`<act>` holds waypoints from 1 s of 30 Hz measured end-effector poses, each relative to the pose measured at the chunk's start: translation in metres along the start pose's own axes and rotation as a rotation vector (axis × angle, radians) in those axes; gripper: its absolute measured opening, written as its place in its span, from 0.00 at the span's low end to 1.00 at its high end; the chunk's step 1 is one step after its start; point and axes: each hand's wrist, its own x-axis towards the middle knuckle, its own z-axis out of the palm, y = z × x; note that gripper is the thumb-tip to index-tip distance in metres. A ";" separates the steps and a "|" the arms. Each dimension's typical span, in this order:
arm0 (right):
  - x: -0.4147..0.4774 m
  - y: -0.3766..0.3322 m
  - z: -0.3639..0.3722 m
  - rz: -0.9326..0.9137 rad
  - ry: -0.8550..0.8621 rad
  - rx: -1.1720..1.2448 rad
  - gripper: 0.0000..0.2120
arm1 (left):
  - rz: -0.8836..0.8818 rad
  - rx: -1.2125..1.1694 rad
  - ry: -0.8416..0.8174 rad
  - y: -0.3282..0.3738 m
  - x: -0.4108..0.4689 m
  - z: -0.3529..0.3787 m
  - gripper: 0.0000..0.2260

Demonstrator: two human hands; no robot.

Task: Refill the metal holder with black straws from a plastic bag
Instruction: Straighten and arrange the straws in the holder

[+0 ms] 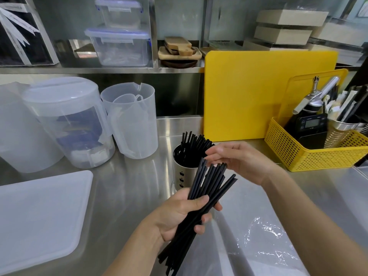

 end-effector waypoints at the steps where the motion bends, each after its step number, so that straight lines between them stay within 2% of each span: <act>1: 0.001 -0.006 -0.002 0.023 -0.043 -0.064 0.14 | -0.004 0.008 -0.011 0.000 0.000 0.000 0.06; 4: 0.003 -0.021 -0.004 0.077 -0.158 -0.215 0.15 | -0.005 0.022 -0.022 0.000 -0.001 -0.001 0.05; 7: 0.007 -0.027 -0.003 0.129 -0.224 -0.316 0.08 | -0.006 0.016 -0.028 0.002 -0.003 -0.002 0.06; 9: 0.009 -0.026 0.000 0.146 -0.234 -0.364 0.06 | -0.006 0.016 -0.021 0.002 -0.004 -0.002 0.06; 15: 0.012 -0.016 0.010 0.156 -0.255 -0.380 0.07 | -0.014 0.012 -0.014 -0.001 -0.004 -0.004 0.05; 19: 0.015 -0.011 0.013 0.113 -0.209 -0.397 0.03 | -0.012 0.008 -0.009 -0.004 -0.002 -0.008 0.04; 27: 0.019 -0.013 -0.001 0.049 -0.099 -0.375 0.08 | -0.020 0.051 -0.032 -0.004 -0.002 -0.011 0.05; 30: 0.018 -0.014 -0.010 0.064 -0.111 -0.356 0.08 | -0.046 0.052 -0.047 -0.006 -0.002 -0.015 0.04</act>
